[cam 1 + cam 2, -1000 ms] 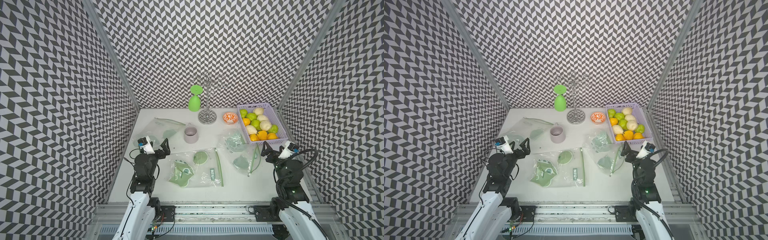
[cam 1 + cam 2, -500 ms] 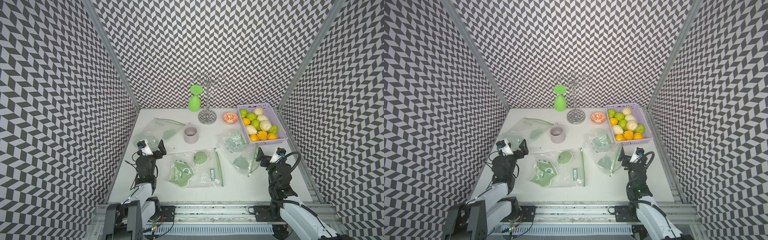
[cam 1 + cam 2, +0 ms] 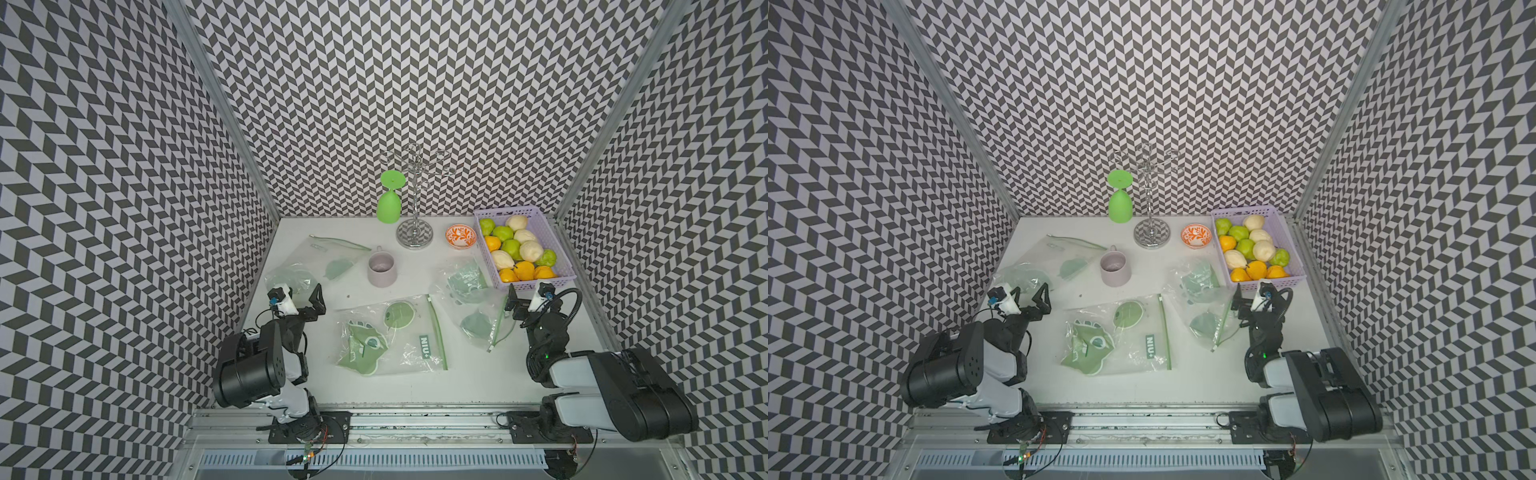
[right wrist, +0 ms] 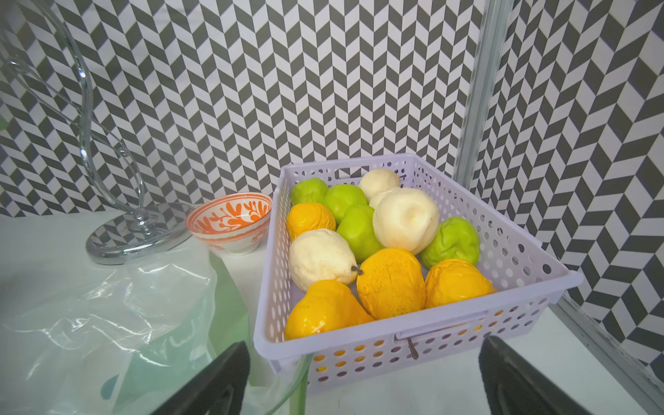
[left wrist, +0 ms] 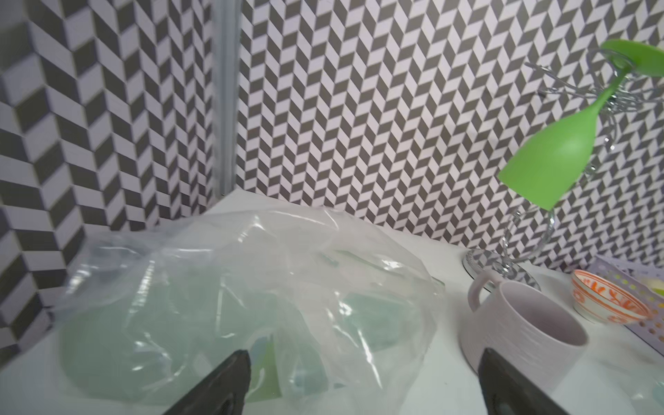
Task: Open the zip-top bag and take out the pear
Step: Reset both arms
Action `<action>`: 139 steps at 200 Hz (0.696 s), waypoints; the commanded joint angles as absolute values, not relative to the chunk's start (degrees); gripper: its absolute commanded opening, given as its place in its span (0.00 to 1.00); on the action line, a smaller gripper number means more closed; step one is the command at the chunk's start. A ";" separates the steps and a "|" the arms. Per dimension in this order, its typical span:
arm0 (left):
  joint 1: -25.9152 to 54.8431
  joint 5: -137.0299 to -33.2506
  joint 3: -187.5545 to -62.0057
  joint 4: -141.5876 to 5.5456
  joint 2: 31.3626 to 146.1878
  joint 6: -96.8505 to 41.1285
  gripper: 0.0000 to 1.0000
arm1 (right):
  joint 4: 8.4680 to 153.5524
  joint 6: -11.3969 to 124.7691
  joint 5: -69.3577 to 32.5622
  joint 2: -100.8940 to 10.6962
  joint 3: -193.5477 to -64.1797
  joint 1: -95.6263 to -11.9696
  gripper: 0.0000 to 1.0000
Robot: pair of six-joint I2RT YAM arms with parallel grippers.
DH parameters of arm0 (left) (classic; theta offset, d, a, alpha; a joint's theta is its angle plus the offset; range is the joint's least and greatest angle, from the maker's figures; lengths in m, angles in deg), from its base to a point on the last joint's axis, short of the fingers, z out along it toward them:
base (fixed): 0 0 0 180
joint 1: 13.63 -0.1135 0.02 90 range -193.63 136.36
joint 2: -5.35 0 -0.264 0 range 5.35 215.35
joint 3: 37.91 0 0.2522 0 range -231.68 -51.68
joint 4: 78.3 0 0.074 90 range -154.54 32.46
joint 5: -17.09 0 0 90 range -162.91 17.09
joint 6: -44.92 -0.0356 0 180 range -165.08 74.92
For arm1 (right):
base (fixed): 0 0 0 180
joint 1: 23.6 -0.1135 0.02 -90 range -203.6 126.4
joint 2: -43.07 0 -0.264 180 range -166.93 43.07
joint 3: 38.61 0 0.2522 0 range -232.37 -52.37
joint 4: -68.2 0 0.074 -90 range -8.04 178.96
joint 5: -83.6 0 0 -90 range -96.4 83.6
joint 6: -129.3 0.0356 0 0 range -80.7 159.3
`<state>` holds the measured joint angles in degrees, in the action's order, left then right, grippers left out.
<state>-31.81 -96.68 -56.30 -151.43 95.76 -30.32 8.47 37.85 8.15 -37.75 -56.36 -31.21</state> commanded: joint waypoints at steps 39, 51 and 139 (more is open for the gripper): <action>-20.89 -88.57 -61.05 -144.73 92.15 -42.52 1.00 | -3.73 36.87 8.89 -45.87 -60.20 -30.76 0.99; -19.53 -86.02 -62.46 -147.55 96.41 -42.72 1.00 | 4.16 38.42 9.09 -46.00 -64.33 -29.83 0.99; -17.50 -81.21 -64.86 -139.81 94.67 -43.59 1.00 | 3.28 39.96 5.90 -47.02 -65.56 -27.55 0.99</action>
